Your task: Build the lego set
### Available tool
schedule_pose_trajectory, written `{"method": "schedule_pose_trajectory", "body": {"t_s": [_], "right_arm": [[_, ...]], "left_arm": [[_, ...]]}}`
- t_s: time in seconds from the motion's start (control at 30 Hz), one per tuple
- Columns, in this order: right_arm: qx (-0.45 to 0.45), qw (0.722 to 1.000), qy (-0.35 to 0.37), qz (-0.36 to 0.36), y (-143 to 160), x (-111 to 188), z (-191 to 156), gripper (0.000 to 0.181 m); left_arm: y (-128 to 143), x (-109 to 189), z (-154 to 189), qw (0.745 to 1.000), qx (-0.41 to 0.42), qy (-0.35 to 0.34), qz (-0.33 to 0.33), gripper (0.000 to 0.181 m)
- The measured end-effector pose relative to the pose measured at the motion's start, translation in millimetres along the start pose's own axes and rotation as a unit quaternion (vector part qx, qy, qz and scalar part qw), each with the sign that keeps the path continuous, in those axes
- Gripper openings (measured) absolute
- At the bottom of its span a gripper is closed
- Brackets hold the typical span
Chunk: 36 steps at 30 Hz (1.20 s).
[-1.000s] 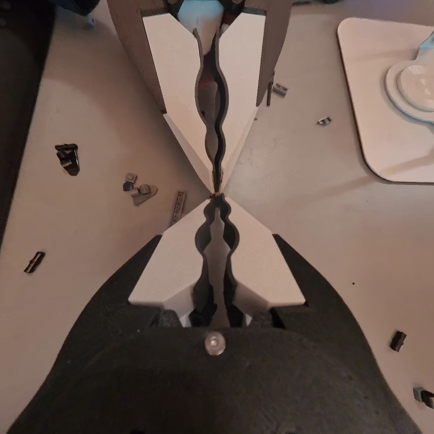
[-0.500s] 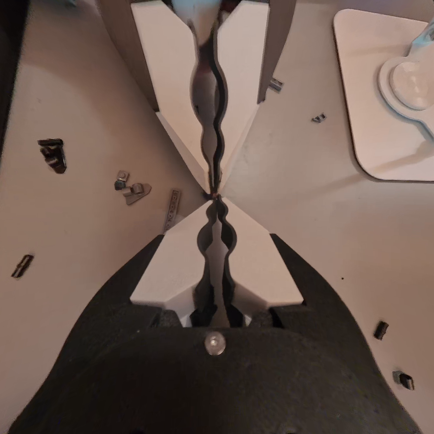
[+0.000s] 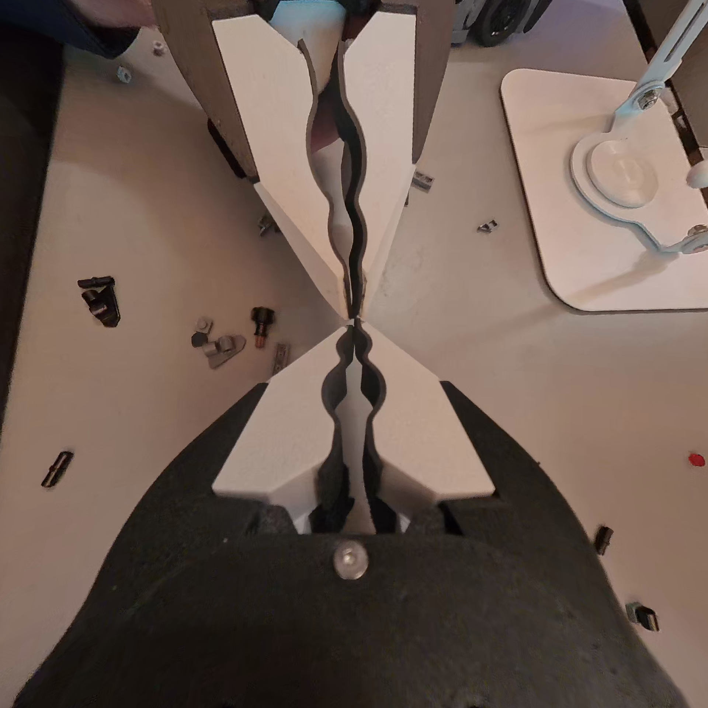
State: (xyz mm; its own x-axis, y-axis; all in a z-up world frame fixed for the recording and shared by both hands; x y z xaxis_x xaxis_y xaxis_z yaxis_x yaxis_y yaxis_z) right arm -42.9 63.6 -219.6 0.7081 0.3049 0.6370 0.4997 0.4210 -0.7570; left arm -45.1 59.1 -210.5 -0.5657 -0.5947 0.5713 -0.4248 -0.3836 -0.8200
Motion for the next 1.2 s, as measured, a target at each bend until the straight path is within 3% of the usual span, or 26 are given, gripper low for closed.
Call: {"method": "schedule_pose_trajectory", "body": {"t_s": [0.37,0.77,1.2], "right_arm": [[-0.02,1.0,0.018,0.016,-9.9,7.3,3.4,0.0],[-0.047,0.998,0.019,0.022,-23.3,10.7,1.6,0.014],[-0.029,0.994,-0.089,-0.048,0.0,-2.3,-41.7,0.02]], "left_arm": [[-2.3,11.3,-20.4,0.999,0.026,-0.046,0.012,0.002],[-11.1,35.5,-43.3,0.991,0.051,-0.112,0.051,0.003],[-5.6,36.9,-49.2,0.989,0.06,-0.126,0.041,0.004]]}}
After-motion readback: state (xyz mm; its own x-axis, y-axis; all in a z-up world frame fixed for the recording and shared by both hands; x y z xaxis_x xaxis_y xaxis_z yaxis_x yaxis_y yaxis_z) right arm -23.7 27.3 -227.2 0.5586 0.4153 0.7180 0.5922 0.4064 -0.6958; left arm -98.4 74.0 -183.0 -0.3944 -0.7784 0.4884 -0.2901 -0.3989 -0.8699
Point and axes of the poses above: each gripper's, where its closed fingertips meet, x back along the fingers, y out of its underside, z = x × y across the jaws, the point moved 1 cm from there along x, back along the fingers, and after that the axes turned 2 degrees about z, right-handed, at the moved point
